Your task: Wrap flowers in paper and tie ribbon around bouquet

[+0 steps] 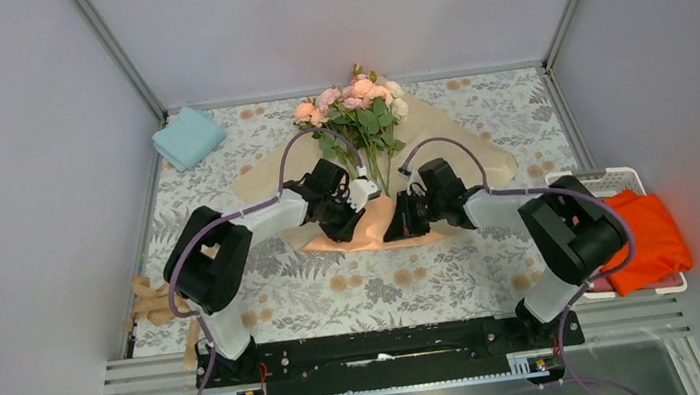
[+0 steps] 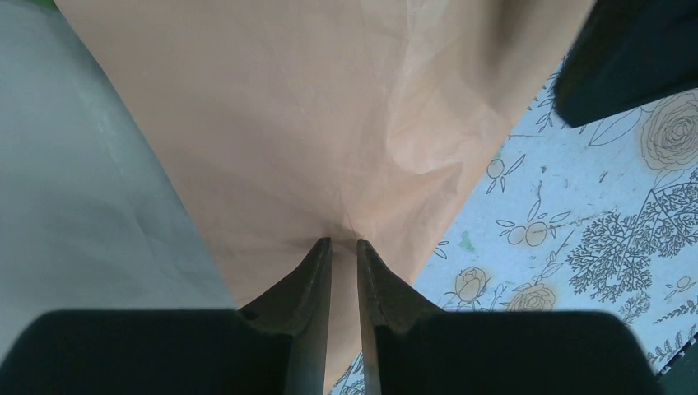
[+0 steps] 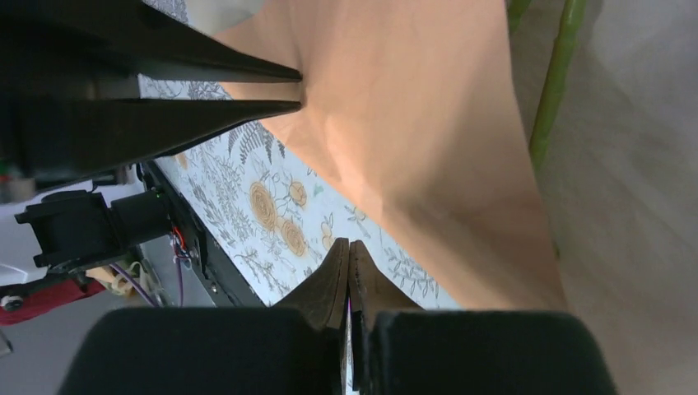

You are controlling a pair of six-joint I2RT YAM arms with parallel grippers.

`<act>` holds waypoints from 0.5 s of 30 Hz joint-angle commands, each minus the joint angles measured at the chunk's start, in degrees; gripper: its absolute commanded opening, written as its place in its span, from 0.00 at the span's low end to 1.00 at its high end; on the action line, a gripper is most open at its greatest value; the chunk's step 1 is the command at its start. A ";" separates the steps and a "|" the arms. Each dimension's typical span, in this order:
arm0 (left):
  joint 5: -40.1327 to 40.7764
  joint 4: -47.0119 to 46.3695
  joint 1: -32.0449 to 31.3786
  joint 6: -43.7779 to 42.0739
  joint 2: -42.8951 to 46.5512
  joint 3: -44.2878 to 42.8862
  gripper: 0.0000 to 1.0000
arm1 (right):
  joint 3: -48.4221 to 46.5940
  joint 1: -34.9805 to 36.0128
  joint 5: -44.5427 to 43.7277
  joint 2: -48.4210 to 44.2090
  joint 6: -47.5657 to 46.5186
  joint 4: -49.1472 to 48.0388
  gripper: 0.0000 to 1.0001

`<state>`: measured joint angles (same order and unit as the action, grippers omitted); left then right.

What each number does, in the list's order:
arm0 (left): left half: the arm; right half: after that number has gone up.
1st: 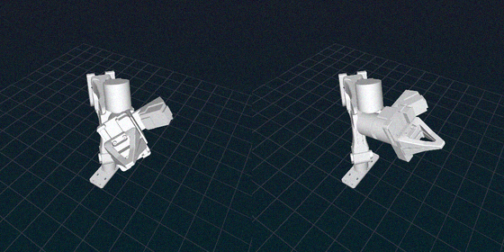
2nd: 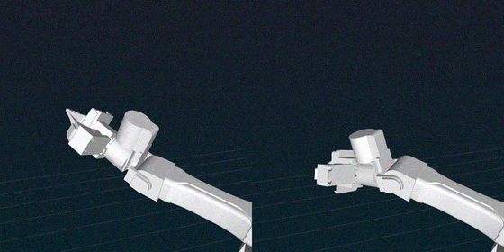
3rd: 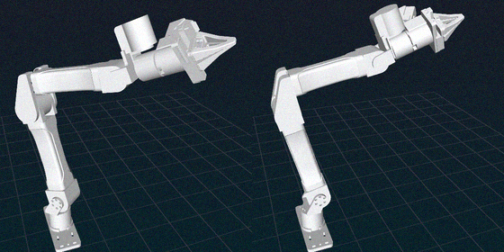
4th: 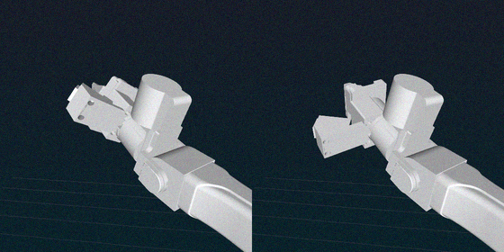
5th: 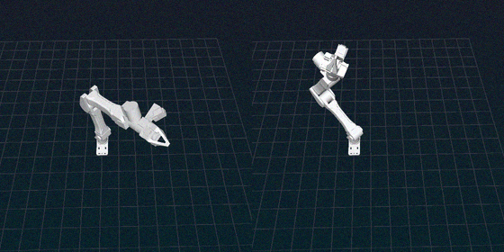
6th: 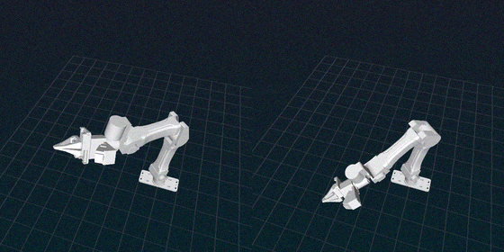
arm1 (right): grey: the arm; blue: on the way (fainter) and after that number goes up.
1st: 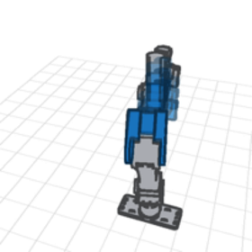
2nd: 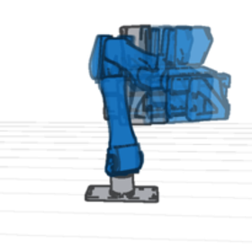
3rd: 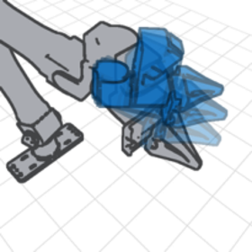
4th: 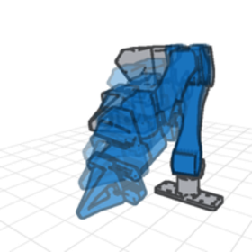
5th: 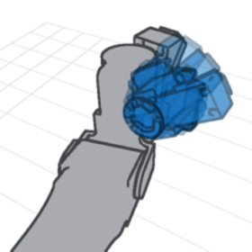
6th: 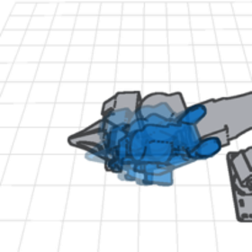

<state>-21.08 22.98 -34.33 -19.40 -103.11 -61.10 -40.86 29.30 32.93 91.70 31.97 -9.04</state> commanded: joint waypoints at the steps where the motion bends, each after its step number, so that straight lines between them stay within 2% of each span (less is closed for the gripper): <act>1: 0.01 -0.71 0.58 0.42 -1.08 2.51 0.23 | -0.28 -0.40 5.70 4.48 3.95 -10.72 0.00; 5: 0.32 -0.89 0.64 0.34 -0.81 2.53 0.23 | 3.45 -3.46 2.30 4.42 3.55 -6.64 0.00; 15: 1.61 -0.89 0.67 -0.37 -0.67 2.52 0.22 | 11.50 -16.21 -7.81 -3.97 1.55 6.67 0.00</act>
<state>-21.74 21.37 -34.09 -19.07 -102.89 -60.40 -31.70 17.47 33.30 90.91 35.33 -10.85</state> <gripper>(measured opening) 0.225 0.011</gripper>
